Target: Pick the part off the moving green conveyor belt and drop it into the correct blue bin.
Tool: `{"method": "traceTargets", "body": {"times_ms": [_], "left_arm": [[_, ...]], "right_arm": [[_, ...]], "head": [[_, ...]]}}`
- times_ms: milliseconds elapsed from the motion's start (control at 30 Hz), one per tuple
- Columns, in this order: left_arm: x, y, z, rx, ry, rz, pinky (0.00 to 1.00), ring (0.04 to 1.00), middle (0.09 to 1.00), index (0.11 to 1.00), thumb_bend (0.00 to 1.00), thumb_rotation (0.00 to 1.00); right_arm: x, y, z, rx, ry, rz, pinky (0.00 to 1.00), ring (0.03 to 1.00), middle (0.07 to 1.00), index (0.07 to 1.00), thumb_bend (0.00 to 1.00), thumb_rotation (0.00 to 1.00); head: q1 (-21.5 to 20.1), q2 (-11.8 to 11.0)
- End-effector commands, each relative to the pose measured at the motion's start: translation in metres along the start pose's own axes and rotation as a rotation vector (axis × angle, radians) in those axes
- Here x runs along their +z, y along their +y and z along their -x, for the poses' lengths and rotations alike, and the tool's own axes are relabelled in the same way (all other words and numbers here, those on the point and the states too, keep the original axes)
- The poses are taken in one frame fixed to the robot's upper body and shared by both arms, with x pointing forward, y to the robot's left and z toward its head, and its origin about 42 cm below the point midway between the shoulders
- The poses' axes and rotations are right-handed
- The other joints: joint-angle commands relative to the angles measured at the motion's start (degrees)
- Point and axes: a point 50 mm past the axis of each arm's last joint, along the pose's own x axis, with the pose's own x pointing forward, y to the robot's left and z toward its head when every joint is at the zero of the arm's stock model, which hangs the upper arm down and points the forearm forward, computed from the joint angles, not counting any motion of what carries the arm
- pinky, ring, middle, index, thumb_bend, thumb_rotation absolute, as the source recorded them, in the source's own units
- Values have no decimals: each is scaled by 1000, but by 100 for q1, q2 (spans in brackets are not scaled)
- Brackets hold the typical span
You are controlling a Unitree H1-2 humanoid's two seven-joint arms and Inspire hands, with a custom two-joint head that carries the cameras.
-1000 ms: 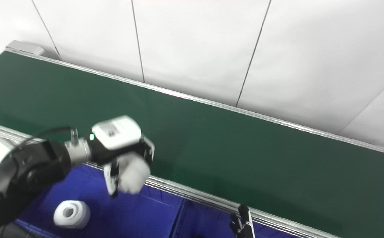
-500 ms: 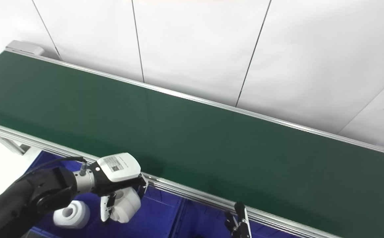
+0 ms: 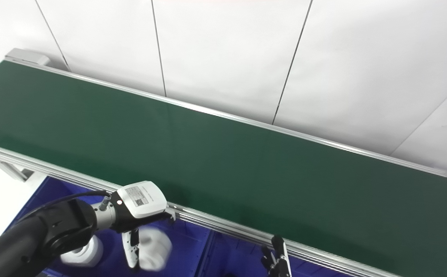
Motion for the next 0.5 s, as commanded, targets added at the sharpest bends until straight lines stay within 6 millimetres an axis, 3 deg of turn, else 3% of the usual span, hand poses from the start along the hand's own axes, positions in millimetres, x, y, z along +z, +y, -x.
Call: {"method": "traceTargets", "body": {"times_ms": [0,300,467], "left_arm": [[-9,-10,10,-77,54,52,672,725,755,762,906,642],[6,40,47,-26,-47,210,660,726,751,760,915,642],[9,63,68,-27,-257,568,630,738,770,771,873,664]], "right_arm": [[8,2,-1,8,-30,-10,937,940,1000,1000,753,938],[6,2,-5,9,-26,-12,940,937,1000,1000,740,934],[7,4,-9,8,-24,-14,936,937,1000,1000,751,927]], "head": [[7,7],[8,10],[-211,77]]}}
